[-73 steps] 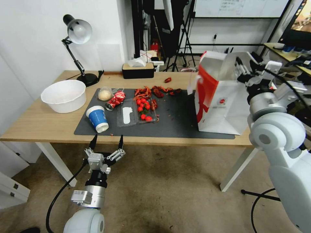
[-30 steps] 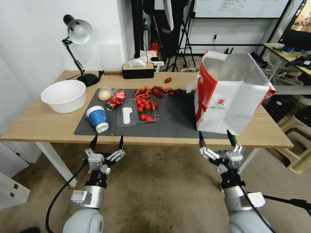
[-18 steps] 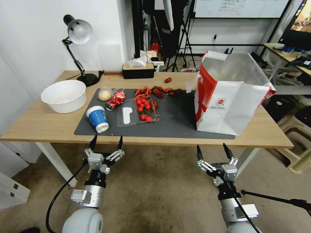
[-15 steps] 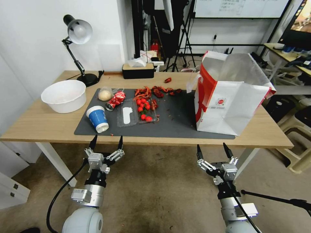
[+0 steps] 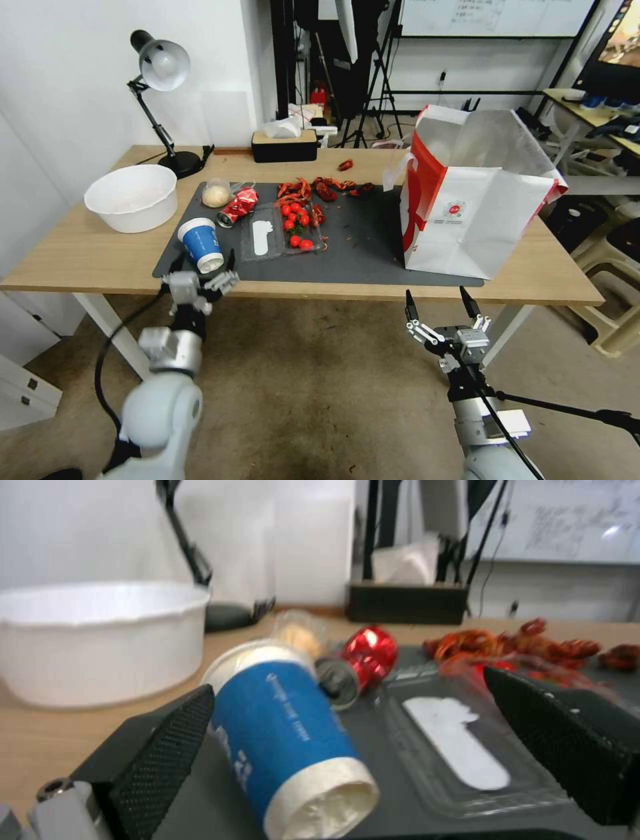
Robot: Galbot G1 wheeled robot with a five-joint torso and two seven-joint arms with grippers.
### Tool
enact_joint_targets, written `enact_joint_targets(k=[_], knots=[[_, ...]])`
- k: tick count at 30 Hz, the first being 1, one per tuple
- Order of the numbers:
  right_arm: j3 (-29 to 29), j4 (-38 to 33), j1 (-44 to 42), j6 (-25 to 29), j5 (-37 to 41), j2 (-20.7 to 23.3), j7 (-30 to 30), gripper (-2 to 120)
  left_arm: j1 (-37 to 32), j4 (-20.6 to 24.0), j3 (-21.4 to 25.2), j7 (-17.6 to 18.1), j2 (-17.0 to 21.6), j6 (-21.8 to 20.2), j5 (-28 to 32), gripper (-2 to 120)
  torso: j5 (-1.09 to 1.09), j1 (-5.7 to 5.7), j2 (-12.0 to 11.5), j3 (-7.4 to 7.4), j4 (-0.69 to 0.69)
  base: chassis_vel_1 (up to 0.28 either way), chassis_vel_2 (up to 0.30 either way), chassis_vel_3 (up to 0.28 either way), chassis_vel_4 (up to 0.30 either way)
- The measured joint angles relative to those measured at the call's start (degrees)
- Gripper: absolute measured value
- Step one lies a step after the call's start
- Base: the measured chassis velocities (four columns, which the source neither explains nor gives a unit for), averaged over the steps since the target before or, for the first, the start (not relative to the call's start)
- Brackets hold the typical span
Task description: Pick up the trash from the table and place it into the takeout bag.
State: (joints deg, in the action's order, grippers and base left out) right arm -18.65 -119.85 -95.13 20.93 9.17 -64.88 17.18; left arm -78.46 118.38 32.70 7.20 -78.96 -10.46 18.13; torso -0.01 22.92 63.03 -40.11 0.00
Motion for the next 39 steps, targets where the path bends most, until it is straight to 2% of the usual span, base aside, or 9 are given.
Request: enact_joint_targets(k=[3, 4, 6, 8, 11, 25, 28, 35, 39], knots=[[0.21, -0.37, 0.34, -0.55, -0.17, -0.09, 0.0, 100, 2.96, 0.61, -0.5, 7.74, 2.98, -8.52, 7.81, 100, 0.0, 0.0, 0.0, 0.0, 0.0, 0.0, 0.0, 0.0, 0.0], [0.21, -0.37, 0.34, -0.55, -0.17, -0.09, 0.0, 100, 2.96, 0.61, -0.5, 7.74, 2.98, -8.52, 7.81, 100, 0.0, 0.0, 0.0, 0.0, 0.0, 0.0, 0.0, 0.0, 0.0], [0.56, -0.51, 0.77, -0.9, -0.29, -0.12, 0.01, 100, 4.41, 0.71, -0.6, 11.48, 4.41, -12.93, 12.4, 100, 0.0, 0.0, 0.0, 0.0, 0.0, 0.0, 0.0, 0.0, 0.0], [0.69, -0.54, 0.9, -0.97, -0.33, -0.12, 0.03, 100, 4.69, 0.71, -0.6, 12.02, 4.64, -13.67, 13.35, 100, 0.0, 0.0, 0.0, 0.0, 0.01, 0.0, 0.0, 0.0, 0.0], [1.26, -0.59, 1.6, -1.37, -0.58, -0.26, 0.14, 100, 6.93, -0.07, -1.02, 14.89, 6.09, -17.17, 19.29, 100, 0.0, 0.0, 0.0, 0.0, 0.0, 0.0, 0.0, 0.0, 0.0], [1.81, -0.54, 2.12, -1.58, -1.38, -1.1, 0.39, 100, 11.51, -3.65, -2.85, 17.11, 8.91, -20.18, 23.42, 95, 0.0, 0.0, 0.0, 0.0, 0.0, 0.0, 0.0, 0.0, 0.0], [1.83, -0.55, 2.14, -1.6, -1.57, -1.24, 0.45, 100, 12.39, -4.26, -3.21, 17.56, 9.4, -20.93, 23.91, 88, 0.0, 0.0, 0.0, 0.0, 0.0, 0.0, 0.0, 0.0, 0.0], [1.54, -0.62, 1.97, -1.61, -1.62, -1.24, 0.56, 100, 12.72, -4.6, -3.47, 17.78, 9.67, -22.29, 24.32, 57, 0.01, 0.0, 0.0, 0.01, 0.01, 0.0, 0.0, 0.0, 0.0], [1.53, -0.62, 1.76, -1.61, -1.65, -1.28, 0.57, 100, 12.53, -4.6, -3.45, 17.6, 9.84, -22.32, 24.22, 45, 0.01, 0.0, 0.0, 0.01, 0.01, 0.0, 0.0, 0.0, 0.0]])
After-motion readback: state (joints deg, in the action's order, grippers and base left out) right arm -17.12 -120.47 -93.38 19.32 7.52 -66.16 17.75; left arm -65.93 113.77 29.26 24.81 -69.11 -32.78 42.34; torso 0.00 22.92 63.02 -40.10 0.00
